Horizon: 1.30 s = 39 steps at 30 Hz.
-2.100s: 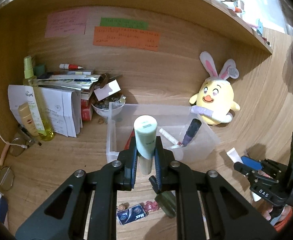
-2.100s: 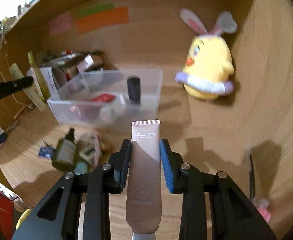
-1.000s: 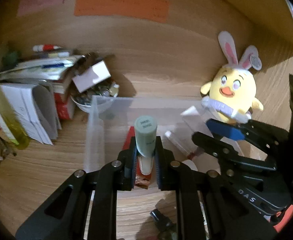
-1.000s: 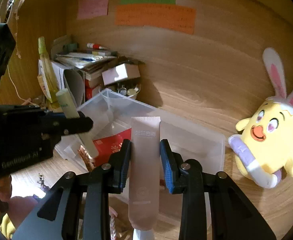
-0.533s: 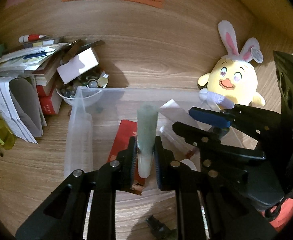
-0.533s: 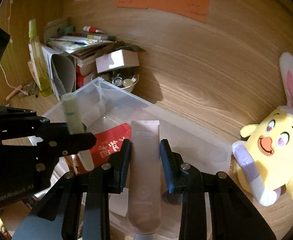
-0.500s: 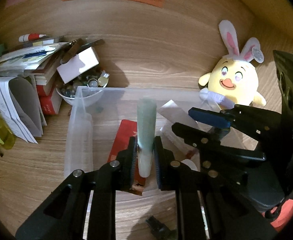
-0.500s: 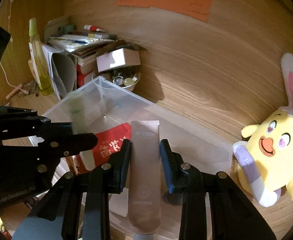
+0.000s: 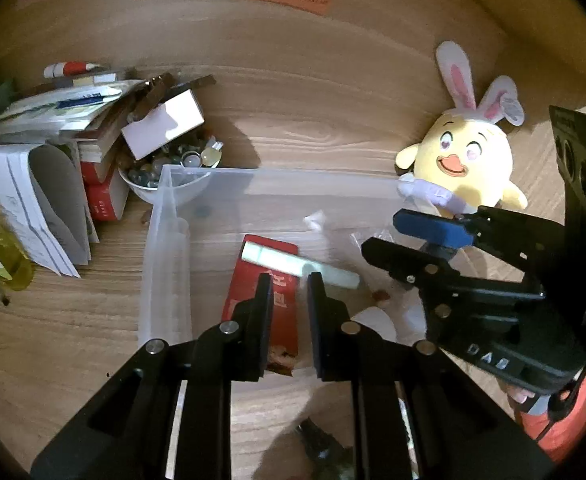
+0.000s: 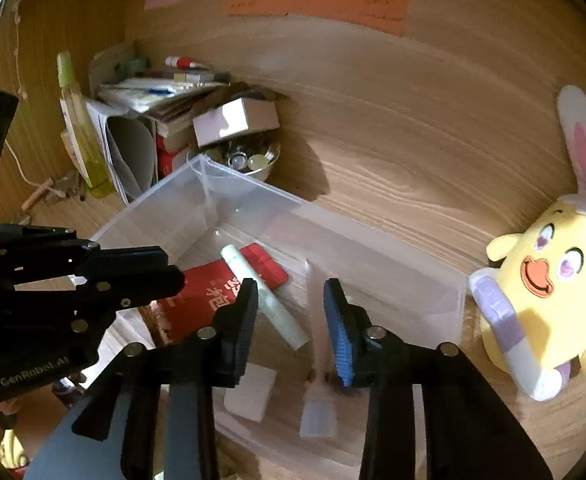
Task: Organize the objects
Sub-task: 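Open the left tool over the box while the right releases the pink tube, then move both tools back toward the items on the desk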
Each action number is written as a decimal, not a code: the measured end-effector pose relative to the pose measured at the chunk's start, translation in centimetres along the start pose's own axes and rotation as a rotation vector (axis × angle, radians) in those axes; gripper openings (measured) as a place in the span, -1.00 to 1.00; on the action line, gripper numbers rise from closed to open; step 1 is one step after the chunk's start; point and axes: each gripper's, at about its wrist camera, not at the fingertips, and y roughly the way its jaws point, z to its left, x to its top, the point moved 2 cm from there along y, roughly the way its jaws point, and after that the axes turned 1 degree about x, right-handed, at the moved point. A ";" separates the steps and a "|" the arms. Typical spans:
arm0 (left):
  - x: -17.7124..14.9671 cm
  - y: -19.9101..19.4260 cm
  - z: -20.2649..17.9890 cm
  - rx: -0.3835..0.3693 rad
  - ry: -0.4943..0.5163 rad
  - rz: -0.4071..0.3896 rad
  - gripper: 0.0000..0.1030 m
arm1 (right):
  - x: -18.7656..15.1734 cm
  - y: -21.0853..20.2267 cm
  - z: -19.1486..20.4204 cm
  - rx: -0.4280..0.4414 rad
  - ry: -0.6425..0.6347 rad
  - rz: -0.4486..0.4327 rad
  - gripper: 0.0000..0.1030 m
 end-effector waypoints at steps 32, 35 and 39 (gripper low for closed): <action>-6.6 -9.5 0.8 0.168 0.075 -0.109 0.43 | -6.4 -8.9 0.9 -0.008 0.138 -0.098 0.55; -7.4 -9.7 1.6 0.179 0.058 -0.095 0.43 | -7.1 -9.2 1.0 -0.004 0.148 -0.098 0.56; -8.7 -9.7 2.9 0.193 0.033 -0.069 0.43 | -8.2 -8.8 1.1 0.008 0.169 -0.080 0.56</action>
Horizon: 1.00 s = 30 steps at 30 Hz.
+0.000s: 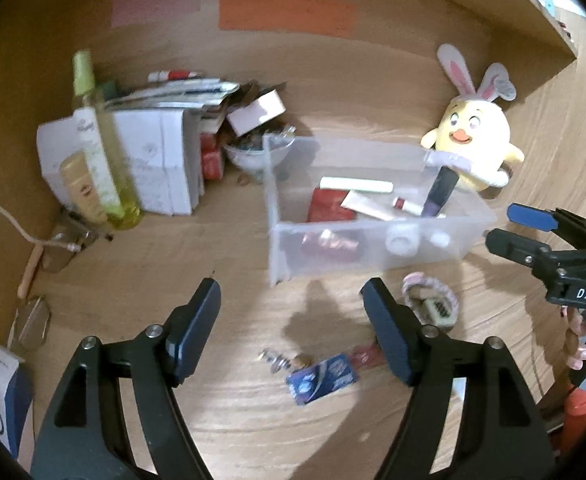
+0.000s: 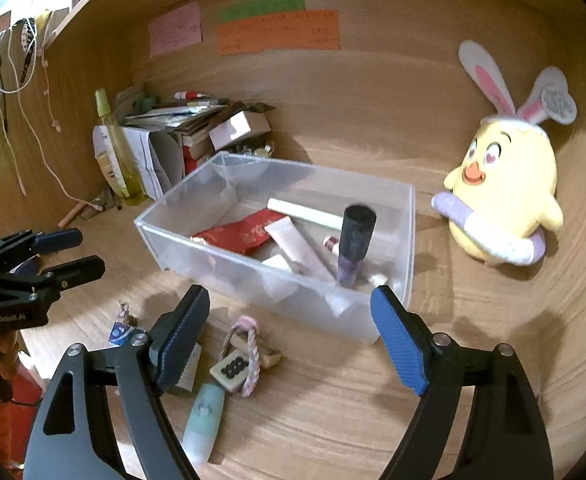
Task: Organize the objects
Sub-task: 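Move both tools back toward the items on the desk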
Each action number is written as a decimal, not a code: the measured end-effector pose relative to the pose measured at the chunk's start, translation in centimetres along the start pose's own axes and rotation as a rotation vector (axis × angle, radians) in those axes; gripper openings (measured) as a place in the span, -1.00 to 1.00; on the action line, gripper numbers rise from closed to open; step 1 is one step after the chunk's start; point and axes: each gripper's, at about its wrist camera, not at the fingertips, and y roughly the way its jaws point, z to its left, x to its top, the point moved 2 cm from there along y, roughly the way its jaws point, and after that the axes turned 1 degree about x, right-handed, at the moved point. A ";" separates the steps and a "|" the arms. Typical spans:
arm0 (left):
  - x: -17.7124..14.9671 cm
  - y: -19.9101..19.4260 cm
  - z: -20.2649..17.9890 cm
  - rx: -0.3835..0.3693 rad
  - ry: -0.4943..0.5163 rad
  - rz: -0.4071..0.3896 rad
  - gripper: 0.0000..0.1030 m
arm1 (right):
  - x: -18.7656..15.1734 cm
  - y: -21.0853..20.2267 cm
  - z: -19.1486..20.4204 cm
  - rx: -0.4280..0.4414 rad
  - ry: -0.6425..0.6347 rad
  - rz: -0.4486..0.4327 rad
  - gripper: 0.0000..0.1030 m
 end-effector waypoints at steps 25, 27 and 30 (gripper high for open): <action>-5.2 3.6 1.8 -0.023 -0.070 0.148 0.13 | -5.2 4.7 0.3 0.141 0.115 0.176 -0.53; -5.1 3.9 1.6 -0.032 -0.068 0.153 0.09 | -5.1 4.8 0.3 0.145 0.111 0.179 -0.55; -5.1 4.3 1.2 -0.039 -0.061 0.163 0.05 | -5.0 5.0 0.1 0.139 0.107 0.184 -0.55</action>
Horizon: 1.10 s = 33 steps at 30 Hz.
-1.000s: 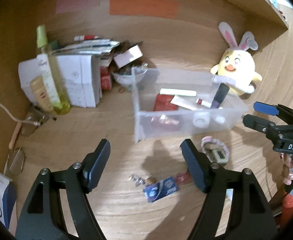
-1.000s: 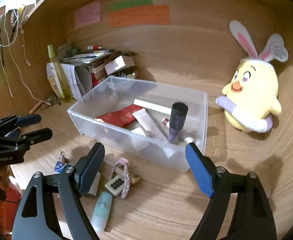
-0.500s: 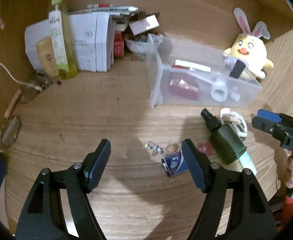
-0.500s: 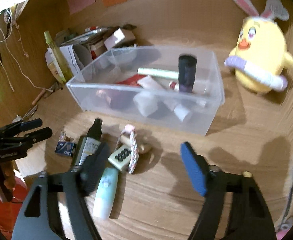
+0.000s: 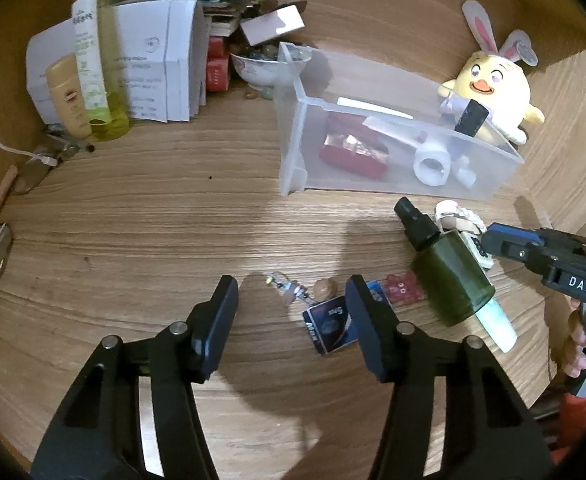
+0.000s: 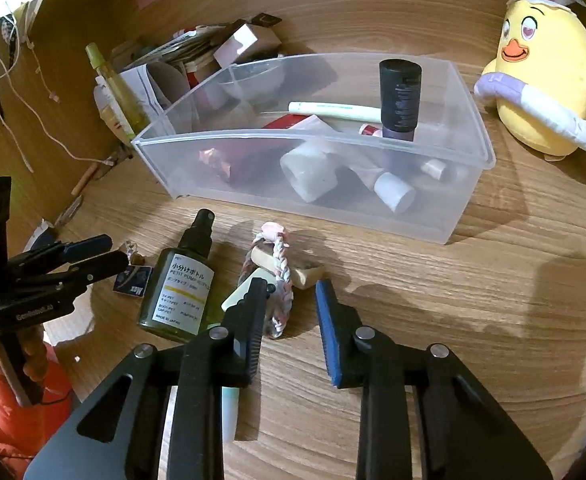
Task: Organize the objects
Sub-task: 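Move both tools back toward the items on the desk, then grasp the blue Max card pack with the left tool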
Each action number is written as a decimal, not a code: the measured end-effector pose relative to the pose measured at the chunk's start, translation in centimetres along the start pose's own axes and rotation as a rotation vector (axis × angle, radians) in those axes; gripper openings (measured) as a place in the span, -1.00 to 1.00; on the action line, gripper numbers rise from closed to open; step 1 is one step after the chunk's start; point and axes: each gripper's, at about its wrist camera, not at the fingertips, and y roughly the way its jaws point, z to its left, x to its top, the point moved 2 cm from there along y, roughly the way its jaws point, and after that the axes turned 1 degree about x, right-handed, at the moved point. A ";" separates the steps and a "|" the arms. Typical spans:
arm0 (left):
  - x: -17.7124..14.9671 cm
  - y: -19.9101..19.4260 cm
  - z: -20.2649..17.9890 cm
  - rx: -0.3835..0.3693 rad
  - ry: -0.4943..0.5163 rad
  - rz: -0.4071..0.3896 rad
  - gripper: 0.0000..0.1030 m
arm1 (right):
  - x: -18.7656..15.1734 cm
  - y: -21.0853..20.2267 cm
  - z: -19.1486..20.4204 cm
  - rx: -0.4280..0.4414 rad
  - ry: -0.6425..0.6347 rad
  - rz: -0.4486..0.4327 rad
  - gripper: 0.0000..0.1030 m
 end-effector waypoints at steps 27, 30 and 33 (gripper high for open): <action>-0.2 -1.8 -2.2 -0.045 0.096 -0.006 -0.05 | 1.9 -4.1 0.5 -0.111 -0.077 -0.157 -0.87; -0.1 -0.7 -3.2 -0.047 0.152 0.018 -0.04 | 2.2 -4.6 0.4 -0.114 -0.074 -0.169 -0.87; 0.1 0.4 -3.7 -0.052 0.199 0.052 -0.04 | 2.3 -5.0 0.2 -0.116 -0.068 -0.182 -0.87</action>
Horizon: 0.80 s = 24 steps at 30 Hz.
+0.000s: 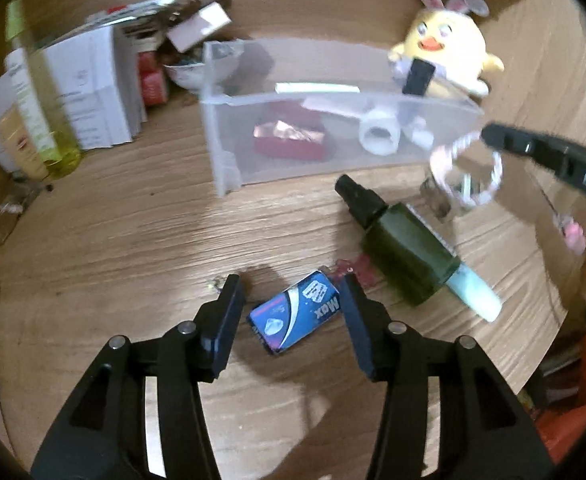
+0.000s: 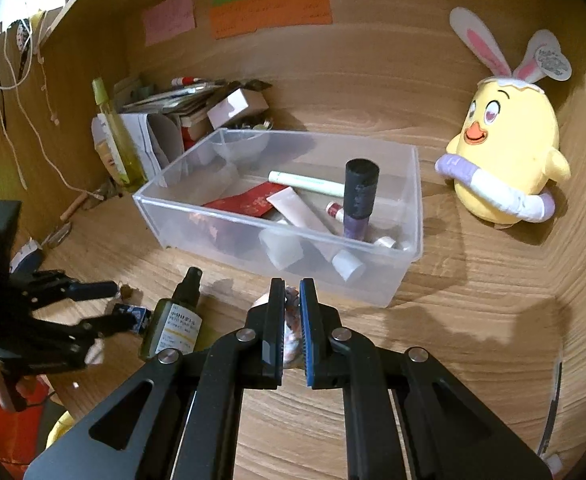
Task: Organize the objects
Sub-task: 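Grasp the blue Max card pack with the left tool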
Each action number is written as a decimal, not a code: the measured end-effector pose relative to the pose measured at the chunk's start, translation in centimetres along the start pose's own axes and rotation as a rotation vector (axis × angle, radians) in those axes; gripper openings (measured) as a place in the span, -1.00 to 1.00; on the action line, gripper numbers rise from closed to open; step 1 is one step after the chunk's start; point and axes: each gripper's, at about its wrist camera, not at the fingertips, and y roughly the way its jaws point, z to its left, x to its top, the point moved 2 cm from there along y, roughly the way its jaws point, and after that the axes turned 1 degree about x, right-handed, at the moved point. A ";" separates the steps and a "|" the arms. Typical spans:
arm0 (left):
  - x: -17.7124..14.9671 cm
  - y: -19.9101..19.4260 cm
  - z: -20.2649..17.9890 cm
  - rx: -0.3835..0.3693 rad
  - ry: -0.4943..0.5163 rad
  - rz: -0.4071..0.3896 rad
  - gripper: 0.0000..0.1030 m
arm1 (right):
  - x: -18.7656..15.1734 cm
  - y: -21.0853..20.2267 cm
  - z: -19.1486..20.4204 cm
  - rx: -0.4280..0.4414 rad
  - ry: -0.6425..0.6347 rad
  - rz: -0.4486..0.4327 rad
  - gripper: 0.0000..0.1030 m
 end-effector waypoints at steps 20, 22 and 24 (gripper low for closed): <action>-0.7 -1.7 -0.9 -0.030 0.047 0.007 -0.49 | 0.9 -0.8 -0.6 0.007 0.030 -0.035 -0.87; -0.7 -2.2 -1.1 -0.026 0.064 -0.003 -0.47 | 0.9 -0.8 -0.5 0.008 0.030 -0.036 -0.87; -0.9 -2.4 -1.1 -0.009 0.080 -0.007 -0.31 | 0.9 -1.0 -0.4 0.008 0.027 -0.040 -0.87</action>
